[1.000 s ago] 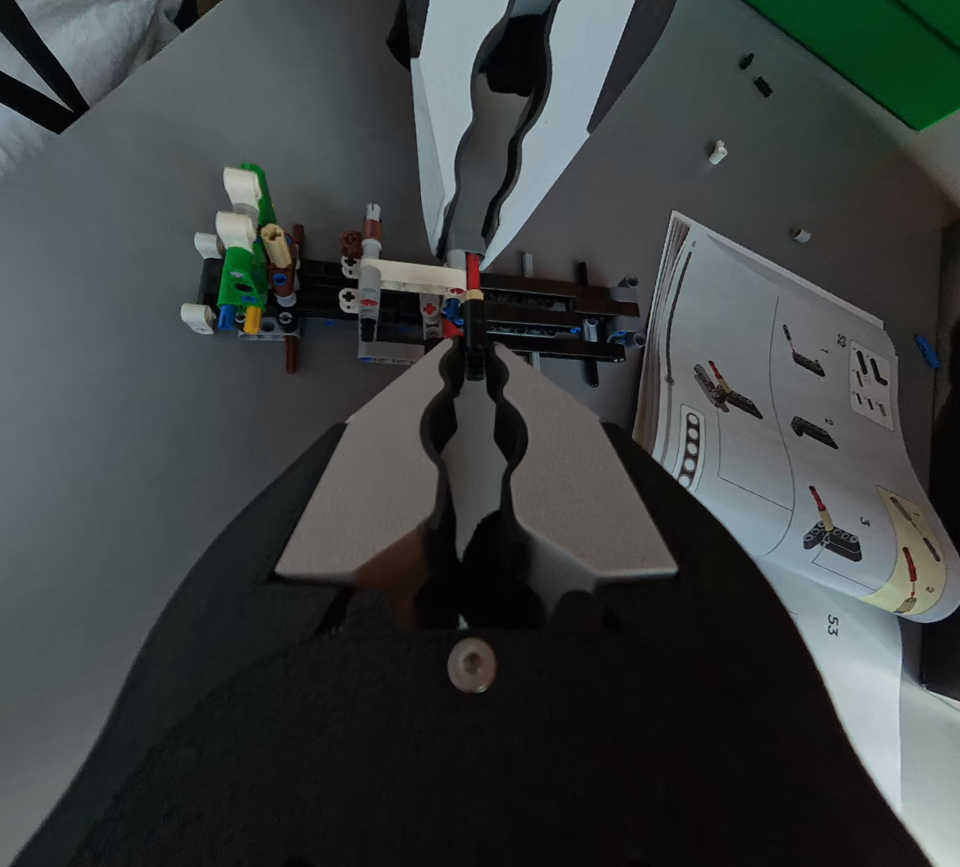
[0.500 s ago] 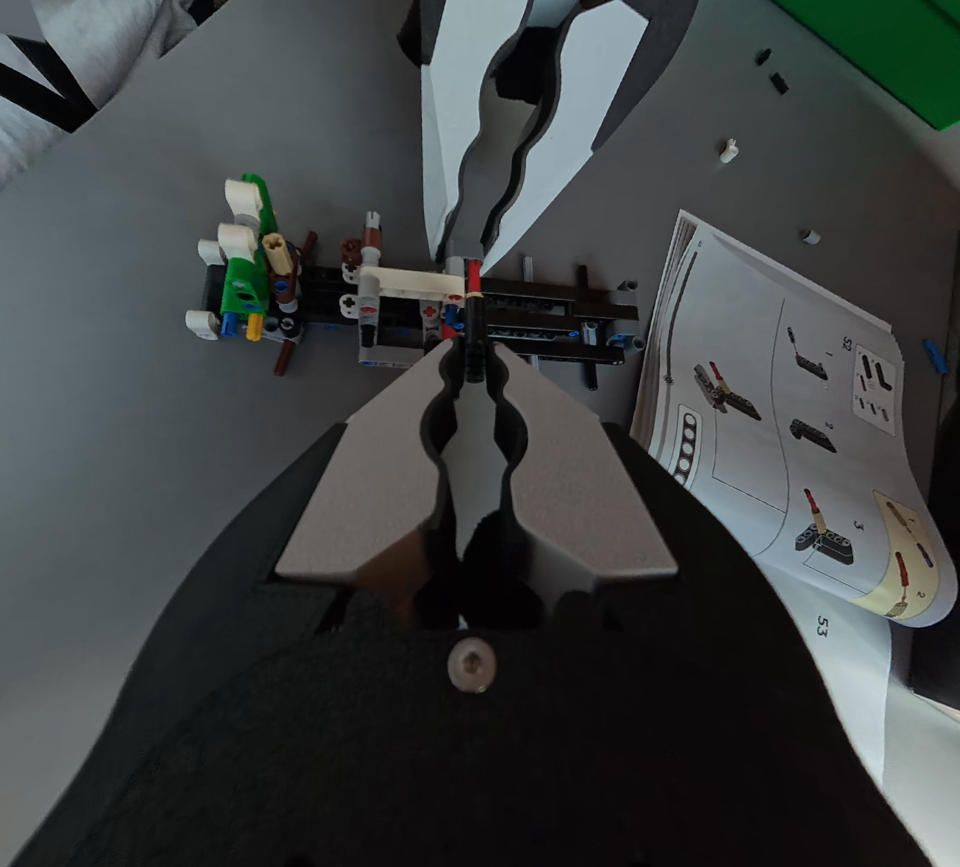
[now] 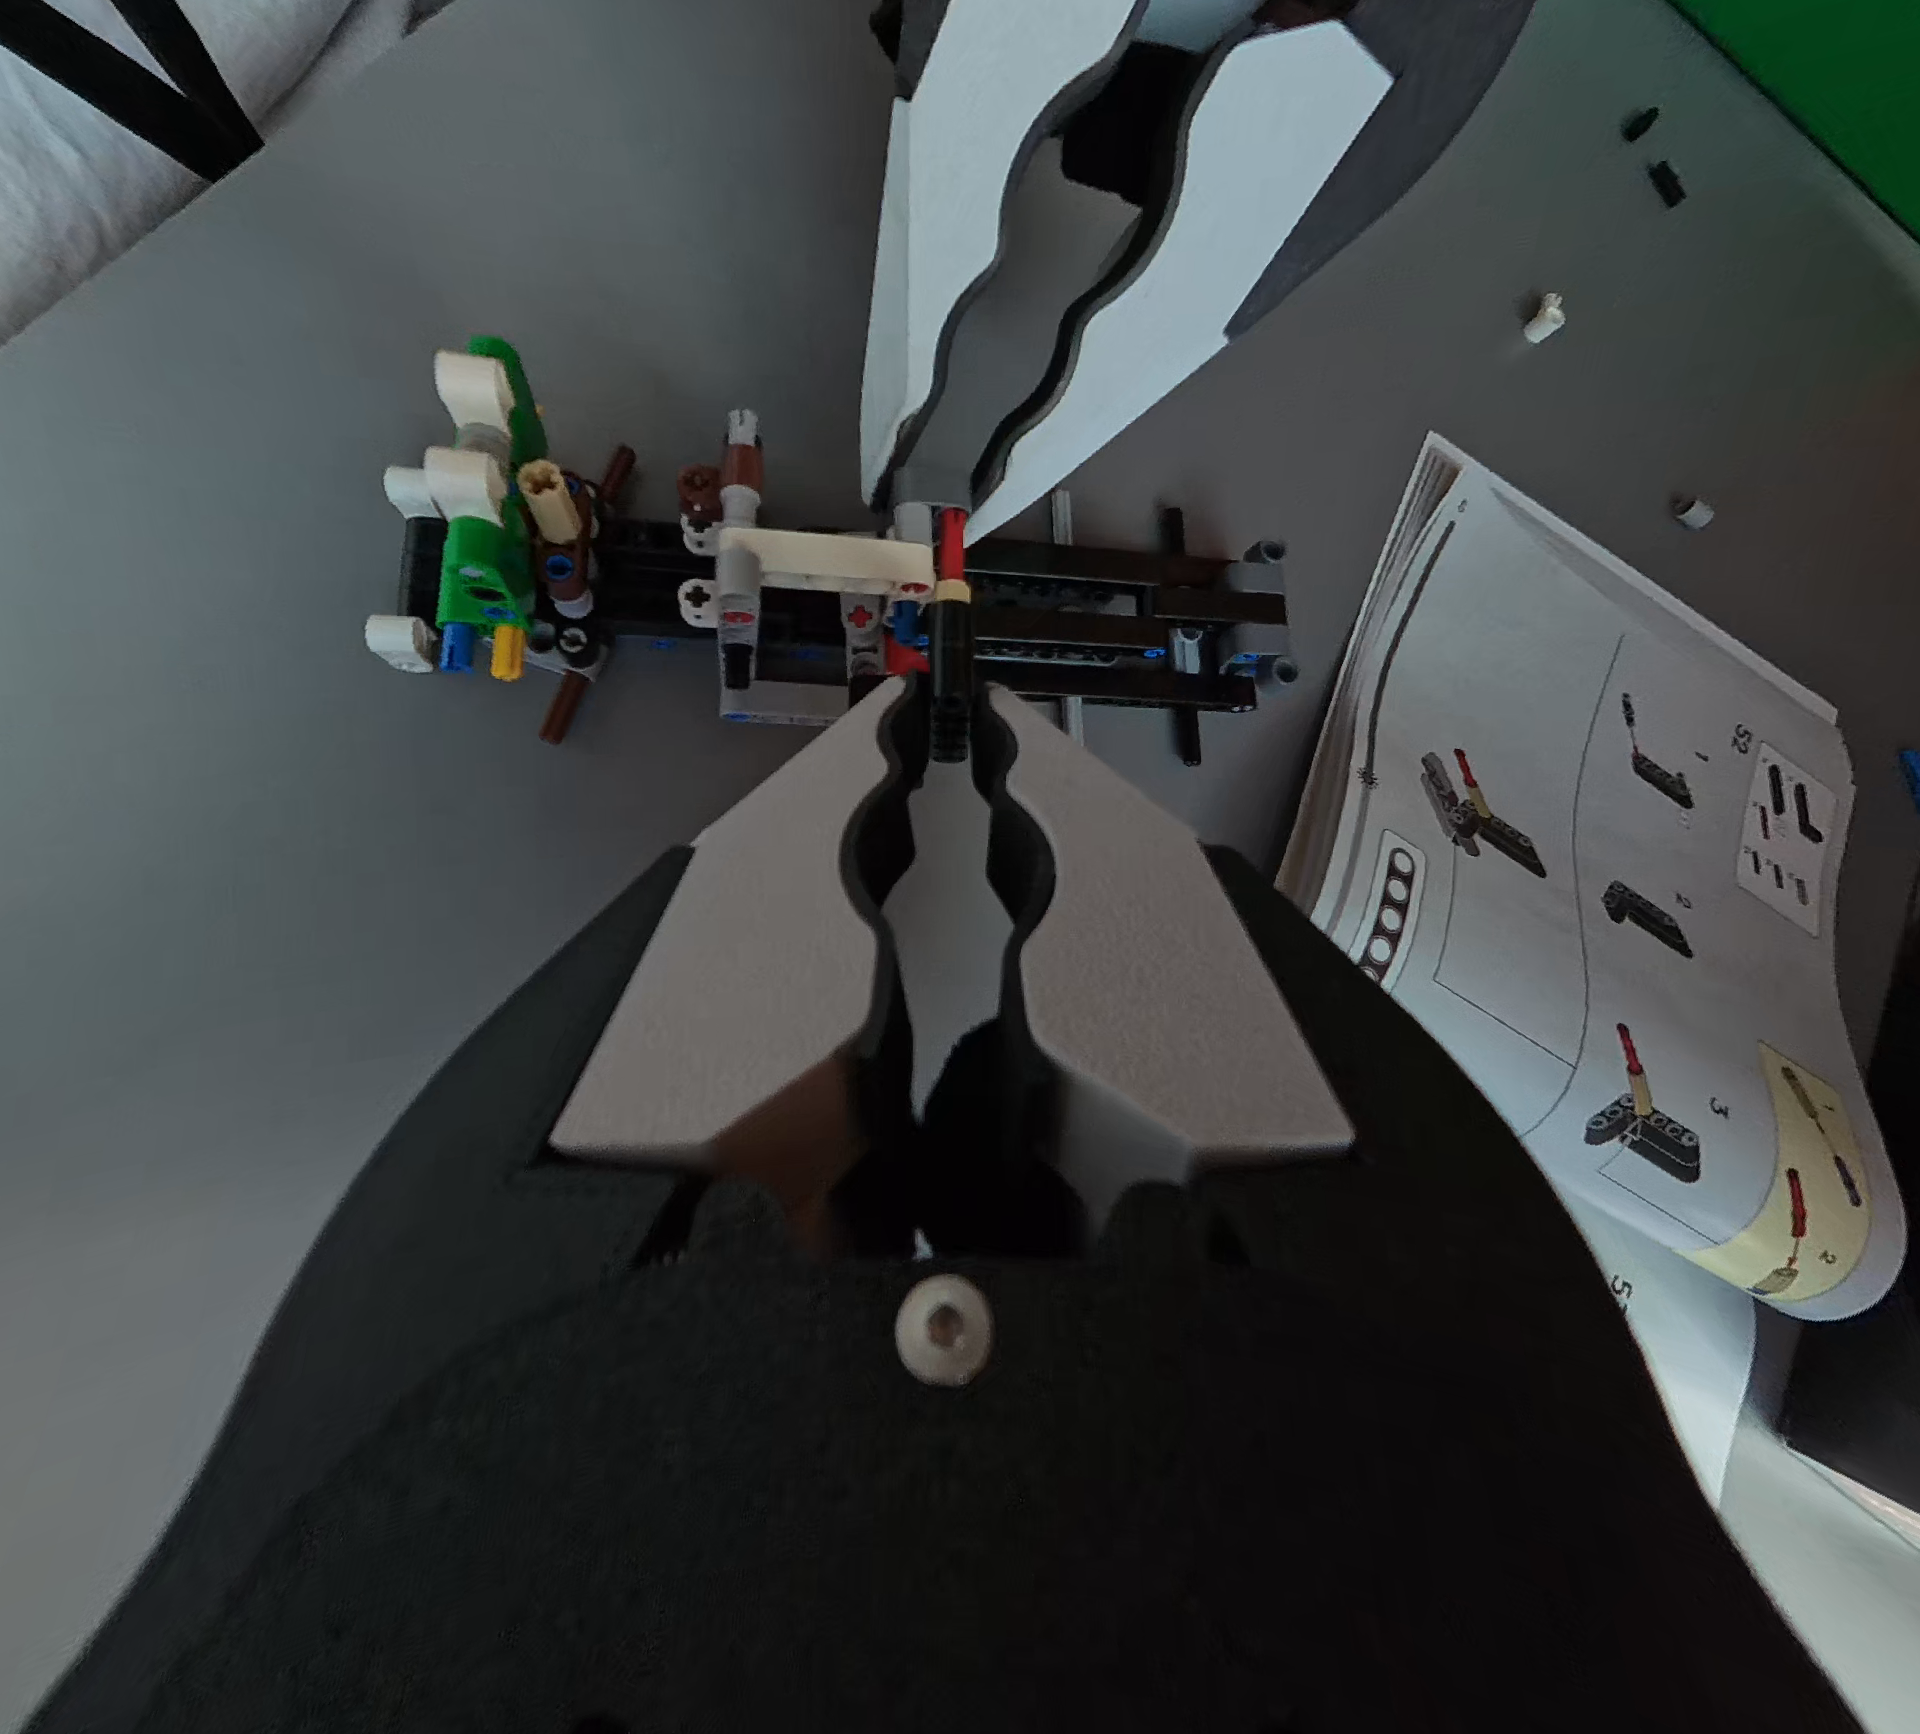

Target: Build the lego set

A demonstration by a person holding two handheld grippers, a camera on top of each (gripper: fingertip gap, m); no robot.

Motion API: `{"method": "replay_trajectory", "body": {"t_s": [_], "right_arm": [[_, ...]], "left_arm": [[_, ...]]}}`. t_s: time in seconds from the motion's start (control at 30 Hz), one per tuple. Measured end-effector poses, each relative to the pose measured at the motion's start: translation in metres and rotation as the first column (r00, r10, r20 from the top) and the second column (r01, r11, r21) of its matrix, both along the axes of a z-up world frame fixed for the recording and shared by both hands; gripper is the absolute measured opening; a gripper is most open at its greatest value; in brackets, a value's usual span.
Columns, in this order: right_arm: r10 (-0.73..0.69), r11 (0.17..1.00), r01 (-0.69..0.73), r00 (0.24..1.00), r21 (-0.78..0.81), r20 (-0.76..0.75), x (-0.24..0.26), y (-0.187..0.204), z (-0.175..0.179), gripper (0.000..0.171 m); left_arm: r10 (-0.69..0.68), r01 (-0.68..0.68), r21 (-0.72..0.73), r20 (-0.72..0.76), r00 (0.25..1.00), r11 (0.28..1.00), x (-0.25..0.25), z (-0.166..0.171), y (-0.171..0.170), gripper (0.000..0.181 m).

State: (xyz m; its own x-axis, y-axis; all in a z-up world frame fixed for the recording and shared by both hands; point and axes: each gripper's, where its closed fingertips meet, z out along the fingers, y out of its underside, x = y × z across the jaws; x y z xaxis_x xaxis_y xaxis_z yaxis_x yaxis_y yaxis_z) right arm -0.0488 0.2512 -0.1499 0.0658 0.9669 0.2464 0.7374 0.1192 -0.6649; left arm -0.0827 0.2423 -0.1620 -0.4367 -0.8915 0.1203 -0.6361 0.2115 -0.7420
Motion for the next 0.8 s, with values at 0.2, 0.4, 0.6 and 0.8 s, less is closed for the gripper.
{"method": "replay_trajectory", "body": {"t_s": [0.2,0.4,0.6,0.8], "right_arm": [[0.113,0.992,-0.108,0.991,-0.072,0.068,0.003,-0.003,0.002,0.006],[0.071,0.98,-0.062,0.997,-0.187,0.044,0.005,-0.014,0.001,0.006],[-0.004,0.976,-0.007,0.999,-0.218,-0.051,0.004,-0.013,-0.002,0.006],[-0.04,0.967,0.019,0.996,-0.253,-0.078,-0.002,-0.009,-0.002,0.006]], "left_arm": [[-0.104,0.105,0.008,-0.079,0.991,0.994,0.003,-0.001,-0.006,0.012],[-0.163,0.161,-0.038,-0.084,0.983,0.986,0.004,0.0,-0.016,0.013],[-0.115,0.112,-0.062,-0.046,0.992,0.992,0.005,0.001,-0.015,0.014],[-0.065,0.06,0.066,0.08,0.995,0.996,0.012,0.006,-0.014,0.026]]}}
